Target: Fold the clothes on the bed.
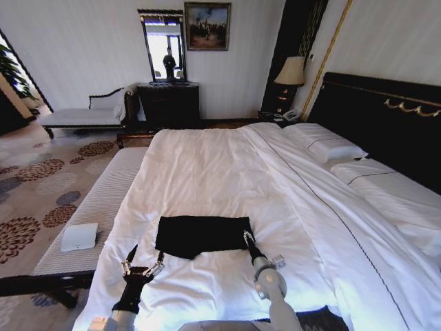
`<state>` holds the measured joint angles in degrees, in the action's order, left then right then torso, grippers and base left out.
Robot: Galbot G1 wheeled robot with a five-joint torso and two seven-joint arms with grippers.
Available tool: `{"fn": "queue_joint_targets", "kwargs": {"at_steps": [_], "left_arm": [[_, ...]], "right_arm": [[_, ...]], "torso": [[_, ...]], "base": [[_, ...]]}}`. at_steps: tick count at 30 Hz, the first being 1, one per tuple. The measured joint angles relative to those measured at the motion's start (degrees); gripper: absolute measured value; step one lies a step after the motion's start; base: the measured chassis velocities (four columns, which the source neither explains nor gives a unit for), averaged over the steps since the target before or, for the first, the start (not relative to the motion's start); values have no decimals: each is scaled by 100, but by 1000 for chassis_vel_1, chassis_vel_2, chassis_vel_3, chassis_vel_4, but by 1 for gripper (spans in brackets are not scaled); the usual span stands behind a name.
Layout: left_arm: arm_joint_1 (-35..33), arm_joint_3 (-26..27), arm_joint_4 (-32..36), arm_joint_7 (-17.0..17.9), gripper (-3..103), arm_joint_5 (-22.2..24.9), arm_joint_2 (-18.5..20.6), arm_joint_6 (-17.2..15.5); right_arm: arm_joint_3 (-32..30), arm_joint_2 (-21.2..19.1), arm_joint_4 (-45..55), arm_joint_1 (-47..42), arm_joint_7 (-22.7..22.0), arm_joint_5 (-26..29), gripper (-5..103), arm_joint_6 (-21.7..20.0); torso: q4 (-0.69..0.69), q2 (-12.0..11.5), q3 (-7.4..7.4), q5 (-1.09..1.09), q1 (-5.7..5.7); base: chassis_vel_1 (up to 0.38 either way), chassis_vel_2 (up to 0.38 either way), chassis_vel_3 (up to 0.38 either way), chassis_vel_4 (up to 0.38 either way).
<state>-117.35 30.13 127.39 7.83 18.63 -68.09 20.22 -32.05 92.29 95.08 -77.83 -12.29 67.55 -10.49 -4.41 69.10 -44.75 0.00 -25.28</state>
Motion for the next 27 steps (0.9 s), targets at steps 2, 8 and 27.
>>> {"fn": "queue_joint_targets", "kwargs": {"at_steps": [2, 8, 27], "left_arm": [[1, 0, -1, 0, 100, 0, 0, -1], [1, 0, -3, 0, 100, 0, 0, -4], [2, 0, -4, 0, 100, -1, 0, -9]], "right_arm": [[-90, 1, -70, 87, 0, 42, 103, -12], [-188, -4, -229, 225, -13, 53, 91, -14], [-81, -13, -137, 121, -4, -59, 24, -44]], "torso": [[1, 0, 0, 0, 0], [-1, 0, 0, 0, 0], [0, -2, -1, 1, -1]], "base": [[0, 0, 0, 0], [0, 0, 0, 0], [0, 0, 0, 0]]}}
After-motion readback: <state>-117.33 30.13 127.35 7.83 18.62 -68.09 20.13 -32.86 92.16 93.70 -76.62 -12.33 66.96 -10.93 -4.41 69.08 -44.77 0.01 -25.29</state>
